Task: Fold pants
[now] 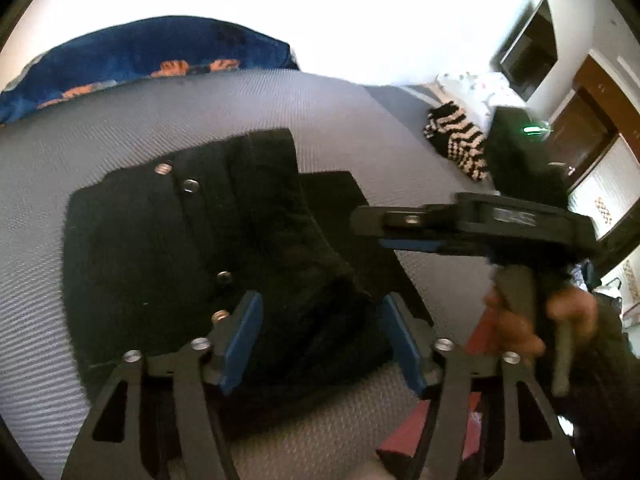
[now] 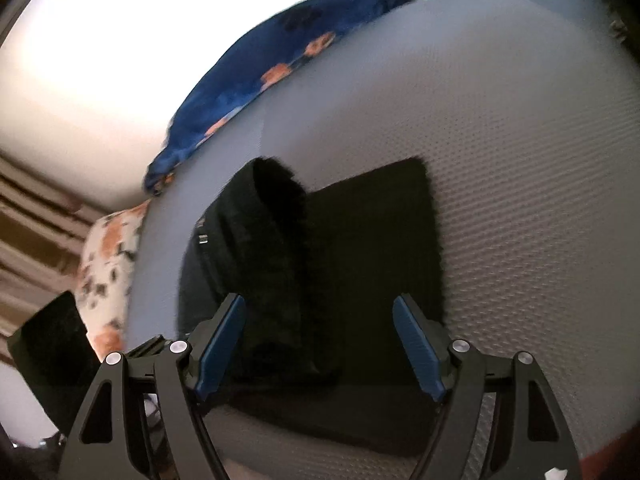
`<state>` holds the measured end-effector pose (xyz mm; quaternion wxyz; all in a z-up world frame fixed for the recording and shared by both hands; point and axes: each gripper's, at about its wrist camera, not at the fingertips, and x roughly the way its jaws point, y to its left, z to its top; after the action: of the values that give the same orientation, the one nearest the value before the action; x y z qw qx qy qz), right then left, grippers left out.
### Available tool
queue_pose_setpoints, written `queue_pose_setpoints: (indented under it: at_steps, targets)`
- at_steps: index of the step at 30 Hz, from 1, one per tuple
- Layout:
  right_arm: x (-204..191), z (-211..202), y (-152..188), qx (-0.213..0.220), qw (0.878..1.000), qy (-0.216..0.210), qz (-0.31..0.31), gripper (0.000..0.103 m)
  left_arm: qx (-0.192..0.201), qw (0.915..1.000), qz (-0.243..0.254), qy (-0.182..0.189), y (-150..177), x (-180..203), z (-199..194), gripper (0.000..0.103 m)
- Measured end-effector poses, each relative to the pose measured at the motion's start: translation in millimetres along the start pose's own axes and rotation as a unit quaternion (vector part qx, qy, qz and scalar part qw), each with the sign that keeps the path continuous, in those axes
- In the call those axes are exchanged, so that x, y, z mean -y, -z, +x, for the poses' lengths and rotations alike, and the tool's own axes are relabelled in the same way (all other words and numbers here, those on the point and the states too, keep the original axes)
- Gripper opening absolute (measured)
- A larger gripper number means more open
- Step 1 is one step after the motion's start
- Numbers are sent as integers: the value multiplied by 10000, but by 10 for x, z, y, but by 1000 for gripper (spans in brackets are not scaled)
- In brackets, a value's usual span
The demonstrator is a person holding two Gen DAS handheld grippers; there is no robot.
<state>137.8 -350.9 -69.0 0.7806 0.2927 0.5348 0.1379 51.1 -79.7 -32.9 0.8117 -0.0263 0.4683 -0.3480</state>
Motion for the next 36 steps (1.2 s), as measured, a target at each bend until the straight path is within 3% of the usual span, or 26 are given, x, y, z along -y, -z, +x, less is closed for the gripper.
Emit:
queue_pose_setpoints:
  at_steps: [5,9,14,17,20,21,25,29,31,36]
  targets:
    - [83,261,-120,-377,9988,-312,17,74,328,9972,-432,-519,83,-383,-339,68]
    - [104,378,-242,-434,9971,-627,-34,64,536,9878,-1099,-960,124,-847,-530,68]
    - [50,569,-377,-446,9940,-986,-162,62,418,9777,-1630,-1253,232,-1192,-533,68]
    - [-60,698,-416,-560,9915,-1156,-222,55,390,9721,-1907,-1309,294,-1320,-508,68]
    - [-201,809,-387,-644,9919,-1052,-313,41,324,9676,-2024,-1473,323,-1399,-483,68]
    - [-237,796,-376,-612,9931,-947,-319,29,306,9666,-2047,-1513,327,-1418,-473,68]
    - [-427,522,-329,-267,9958,-825,-288,10,316,9678,-1936,-1580,262,-1398,-421,68]
    - [-589,103,-269,184,9968,-658,-404,10,375,9712,-1779,-1542,159,-1347,-378,68]
    - [-569,-71,-256,252,9984,-375,-351,10,384,9728,-1700,-1523,111,-1312,-344,68]
    - [-46,-266,-251,542,9980,-41,314,10,263,9784,-1493,-1404,32,-1197,-198,68]
